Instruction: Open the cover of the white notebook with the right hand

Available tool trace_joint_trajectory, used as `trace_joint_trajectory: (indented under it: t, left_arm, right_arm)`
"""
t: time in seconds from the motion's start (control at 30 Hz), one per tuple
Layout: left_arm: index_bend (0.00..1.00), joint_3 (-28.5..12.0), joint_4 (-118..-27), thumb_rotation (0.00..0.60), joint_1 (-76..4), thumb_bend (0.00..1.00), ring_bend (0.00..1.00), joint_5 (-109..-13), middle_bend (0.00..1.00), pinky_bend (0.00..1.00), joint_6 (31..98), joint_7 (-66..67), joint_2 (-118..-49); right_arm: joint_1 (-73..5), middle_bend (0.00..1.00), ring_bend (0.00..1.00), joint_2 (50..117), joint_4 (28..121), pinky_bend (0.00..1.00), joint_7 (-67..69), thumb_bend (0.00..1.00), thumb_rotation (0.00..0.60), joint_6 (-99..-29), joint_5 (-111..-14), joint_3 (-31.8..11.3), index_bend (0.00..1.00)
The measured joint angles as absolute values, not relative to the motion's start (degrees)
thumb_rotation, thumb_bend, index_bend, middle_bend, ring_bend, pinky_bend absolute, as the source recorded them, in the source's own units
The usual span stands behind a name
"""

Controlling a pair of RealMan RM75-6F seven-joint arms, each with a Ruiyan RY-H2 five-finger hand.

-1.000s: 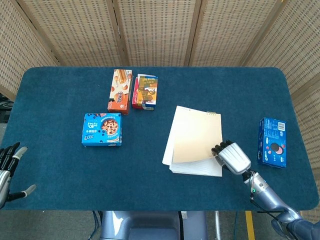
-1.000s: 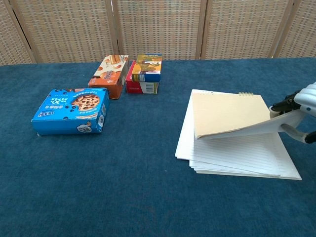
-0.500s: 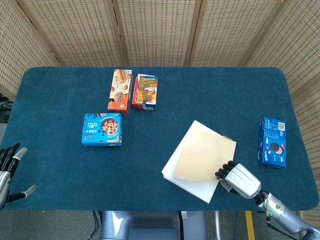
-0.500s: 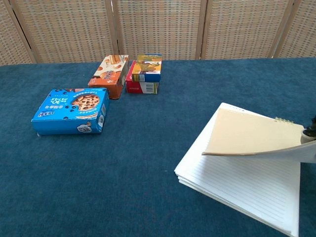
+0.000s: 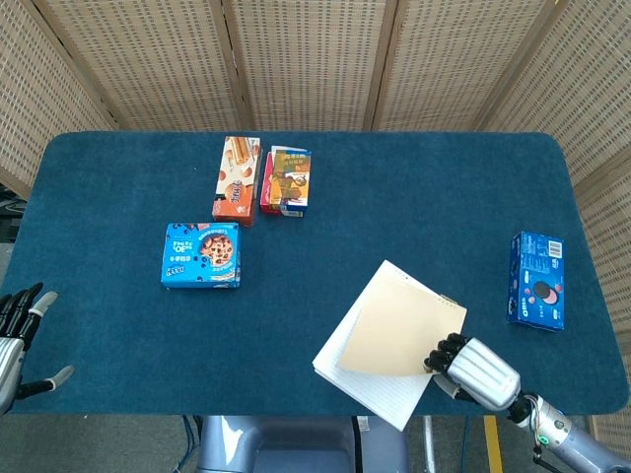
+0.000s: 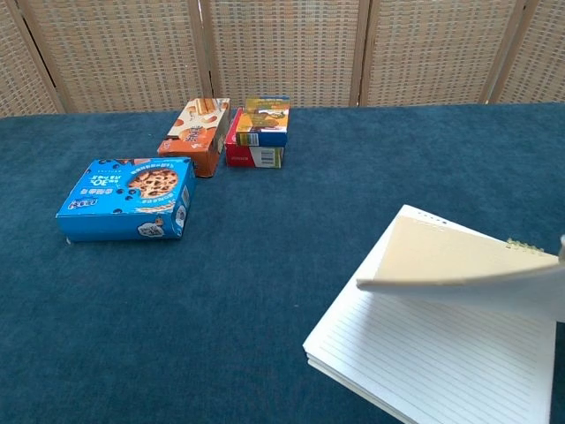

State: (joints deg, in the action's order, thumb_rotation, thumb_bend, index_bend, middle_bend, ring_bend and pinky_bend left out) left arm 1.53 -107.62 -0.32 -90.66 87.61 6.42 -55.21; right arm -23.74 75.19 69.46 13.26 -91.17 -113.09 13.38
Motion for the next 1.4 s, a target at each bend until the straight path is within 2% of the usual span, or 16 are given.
trace_joint_trajectory:
  t: [0.27, 0.5, 0.7, 0.87, 0.9, 0.93, 0.97, 1.03, 1.07, 1.1, 1.27, 1.4]
  left_arm:
    - [0.00, 1.43, -107.57, 0.600, -0.43, 0.00, 0.00, -90.29, 0.00, 0.00, 87.39, 5.70, -54.93]
    - [0.00, 1.22, -107.72, 0.600, -0.67, 0.00, 0.00, -89.78, 0.00, 0.00, 87.00, 5.56, -54.75]
    - [0.00, 0.94, -107.79, 0.600, -1.14, 0.00, 0.00, -88.59, 0.00, 0.00, 85.97, 6.38, -55.02]
    - [0.00, 0.12, -108.21, 0.600, -1.63, 0.00, 0.00, -86.79, 0.00, 0.00, 85.43, 7.86, -55.40]
    - [0.00, -0.04, -108.32, 0.600, -1.78, 0.00, 0.00, -86.36, 0.00, 0.00, 85.21, 8.16, -55.47]
    - [0.00, -0.26, -108.46, 0.600, -2.00, 0.00, 0.00, -85.77, 0.00, 0.00, 84.86, 8.63, -55.58]
    - [0.00, -0.40, -108.55, 0.600, -2.16, 0.00, 0.00, -85.37, 0.00, 0.00, 84.59, 9.00, -55.67]
    - [0.00, -0.62, -108.67, 0.600, -2.51, 0.00, 0.00, -84.60, 0.00, 0.00, 83.93, 9.79, -55.93]
    - [0.00, -0.69, -108.70, 0.600, -2.66, 0.00, 0.00, -84.30, 0.00, 0.00, 83.65, 10.10, -56.04]
    - [0.00, -0.76, -108.71, 0.600, -2.80, 0.00, 0.00, -84.00, 0.00, 0.00, 83.37, 10.40, -56.14]
    - [0.00, -1.16, -109.15, 0.600, -3.65, 0.00, 0.00, -82.07, 0.00, 0.00, 81.94, 12.26, -56.68]
    - [0.00, -1.06, -109.29, 0.600, -3.48, 0.00, 0.00, -82.29, 0.00, 0.00, 82.46, 12.14, -56.73]
  right_arm:
    - [-26.38, 0.65, 0.52, 72.43, 78.17, 0.49, 17.69, 0.72, 0.600, -82.97, -99.95, 6.67, 0.65]
    - [-30.20, 0.65, 0.52, 70.09, 82.12, 0.49, 18.19, 0.72, 0.600, -70.79, -80.77, -3.05, 0.65]
    - [-33.94, 0.65, 0.52, 69.62, 79.09, 0.49, 15.47, 0.72, 0.600, -59.08, -65.08, -9.80, 0.65]
    - [-36.62, 0.64, 0.52, 71.00, 71.63, 0.49, 11.14, 0.72, 0.600, -52.26, -57.69, -12.13, 0.65]
    - [-37.18, 0.61, 0.50, 71.74, 69.31, 0.48, 10.17, 0.69, 0.600, -51.01, -56.58, -12.43, 0.64]
    - [-37.58, 0.50, 0.41, 72.38, 67.50, 0.43, 9.54, 0.53, 0.600, -50.09, -55.77, -12.66, 0.54]
    - [-37.95, 0.31, 0.26, 73.08, 65.65, 0.31, 9.02, 0.31, 0.600, -49.13, -55.00, -12.87, 0.35]
    - [-38.71, 0.07, 0.05, 74.61, 61.77, 0.10, 8.17, 0.04, 0.600, -46.52, -53.46, -13.23, 0.08]
    - [-38.94, 0.01, 0.01, 75.03, 60.62, 0.04, 8.04, 0.00, 0.600, -45.19, -53.08, -13.25, 0.02]
    - [-39.17, 0.00, 0.00, 75.32, 59.66, 0.00, 8.01, 0.00, 0.600, -43.21, -52.76, -13.15, 0.00]
    - [-39.45, 0.00, 0.00, 76.39, 57.11, 0.00, 8.86, 0.00, 0.600, -36.24, -52.80, -13.04, 0.00]
    - [-38.51, 0.00, 0.00, 77.40, 55.62, 0.00, 11.84, 0.00, 0.600, -40.03, -55.85, -13.56, 0.00]
